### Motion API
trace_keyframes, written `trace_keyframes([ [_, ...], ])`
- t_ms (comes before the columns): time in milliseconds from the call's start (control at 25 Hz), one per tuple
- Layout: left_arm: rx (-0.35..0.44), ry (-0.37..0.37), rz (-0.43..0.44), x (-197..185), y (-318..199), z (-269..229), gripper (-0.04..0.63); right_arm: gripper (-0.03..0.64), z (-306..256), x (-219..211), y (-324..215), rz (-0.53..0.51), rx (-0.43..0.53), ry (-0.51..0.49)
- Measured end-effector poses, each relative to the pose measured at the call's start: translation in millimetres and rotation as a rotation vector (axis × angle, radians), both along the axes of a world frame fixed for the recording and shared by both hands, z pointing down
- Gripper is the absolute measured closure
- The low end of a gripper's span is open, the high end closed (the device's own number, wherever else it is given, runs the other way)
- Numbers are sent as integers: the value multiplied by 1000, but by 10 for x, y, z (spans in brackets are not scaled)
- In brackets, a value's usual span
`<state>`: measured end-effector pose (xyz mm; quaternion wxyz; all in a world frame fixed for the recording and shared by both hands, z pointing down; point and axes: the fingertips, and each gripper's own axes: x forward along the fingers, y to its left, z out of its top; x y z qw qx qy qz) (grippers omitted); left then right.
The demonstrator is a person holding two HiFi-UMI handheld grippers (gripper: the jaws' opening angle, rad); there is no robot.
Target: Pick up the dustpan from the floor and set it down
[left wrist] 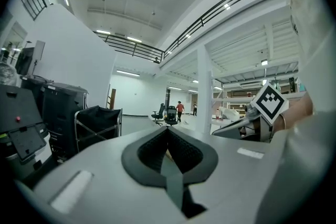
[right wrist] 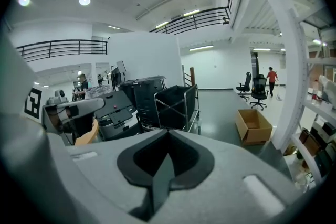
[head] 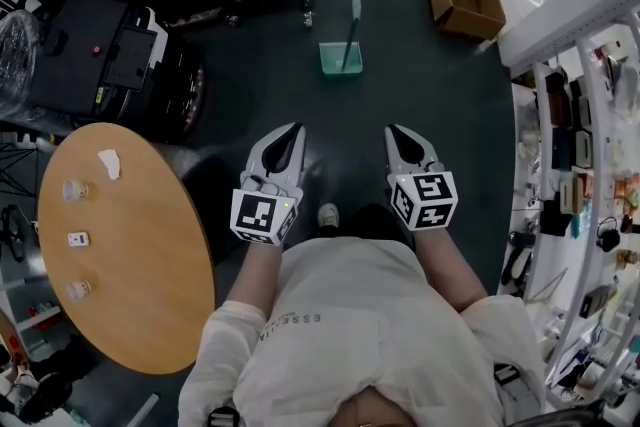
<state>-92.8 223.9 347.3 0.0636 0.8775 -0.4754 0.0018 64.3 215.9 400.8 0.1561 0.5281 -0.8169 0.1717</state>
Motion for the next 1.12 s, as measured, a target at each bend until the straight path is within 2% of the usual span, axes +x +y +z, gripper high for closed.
trace_keyframes([
  [120,6,-27,11,-8,-113,67,583,626,50,-17,-161,4,-12,13],
  [280,-26,-8,2,-43,-399,163,583,627,141,-20,-445,-1,-28,17],
  [440,-23,-19,-7,-50,-790,199,583,627,240,-13,-881,-26,-51,21],
  [800,-40,-33,-38,-23,-2206,225,583,626,321,8,-2362,-72,-71,26],
  [960,-41,-69,-31,118,-2864,197,583,626,396,74,-2979,-115,-94,51],
  [1120,-49,-65,-46,222,-3413,266,583,627,474,135,-3532,-129,-104,53],
])
